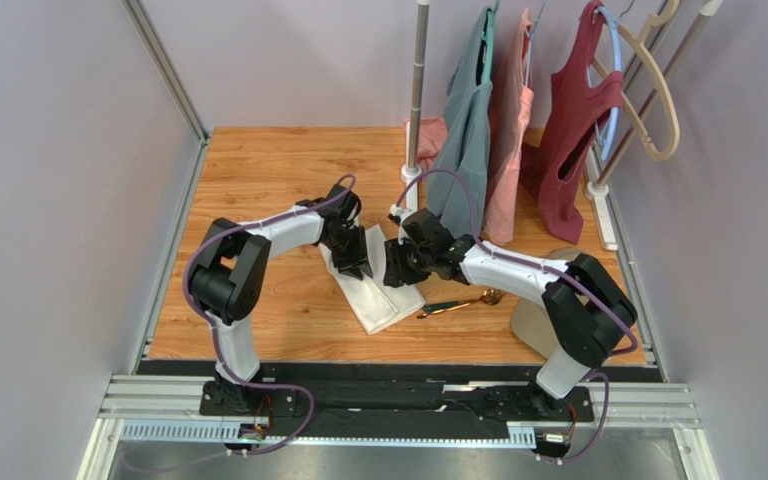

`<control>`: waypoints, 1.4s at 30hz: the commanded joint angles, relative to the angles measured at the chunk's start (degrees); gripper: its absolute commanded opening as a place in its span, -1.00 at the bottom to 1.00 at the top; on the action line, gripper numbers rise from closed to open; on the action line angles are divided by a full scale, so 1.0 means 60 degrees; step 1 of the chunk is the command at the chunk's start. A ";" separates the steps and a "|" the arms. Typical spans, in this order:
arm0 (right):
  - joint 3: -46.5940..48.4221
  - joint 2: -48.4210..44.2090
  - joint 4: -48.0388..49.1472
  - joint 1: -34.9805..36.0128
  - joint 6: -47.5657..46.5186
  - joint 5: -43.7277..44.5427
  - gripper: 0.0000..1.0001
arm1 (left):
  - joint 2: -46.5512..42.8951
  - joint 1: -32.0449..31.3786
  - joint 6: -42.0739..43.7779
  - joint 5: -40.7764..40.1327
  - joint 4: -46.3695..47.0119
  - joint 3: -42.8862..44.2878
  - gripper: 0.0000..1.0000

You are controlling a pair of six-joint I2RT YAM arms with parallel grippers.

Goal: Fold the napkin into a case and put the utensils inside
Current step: Fold the lower triangle-folded napkin at the center of the board, then smooth out the 2/3-rectangle-folded napkin at the center of the board.

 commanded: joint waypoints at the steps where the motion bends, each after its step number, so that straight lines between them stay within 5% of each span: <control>1: 0.0382 -0.0239 0.0486 0.0088 -0.0222 -0.1622 -0.18 | -0.0683 -0.0038 -0.0589 0.0427 0.0744 -0.0333 -0.13; 5: 0.0061 0.0143 0.1188 0.0132 0.0070 -0.2590 -0.65 | -0.0888 -0.0009 -0.0736 0.0398 0.0863 -0.0349 0.07; 17: -0.1068 0.0920 0.2347 0.0118 0.0525 -0.2387 -0.87 | -0.1752 0.0489 0.0535 0.0167 -0.0395 0.0398 0.15; 24: -0.0425 0.0452 0.1733 -0.0072 0.0422 -0.2197 -0.81 | -0.1827 0.0738 0.2792 -0.3246 -0.3411 0.2183 -0.06; 31: 0.1479 0.1431 0.1001 -0.0526 0.0539 -0.2050 -0.40 | -0.0729 0.0738 0.3571 -0.3894 -0.3722 0.3064 -0.28; 42: 0.4277 0.3614 0.0312 -0.0864 0.0437 -0.2050 -0.35 | 0.0356 0.0738 0.3527 -0.3909 -0.3239 0.3402 -0.34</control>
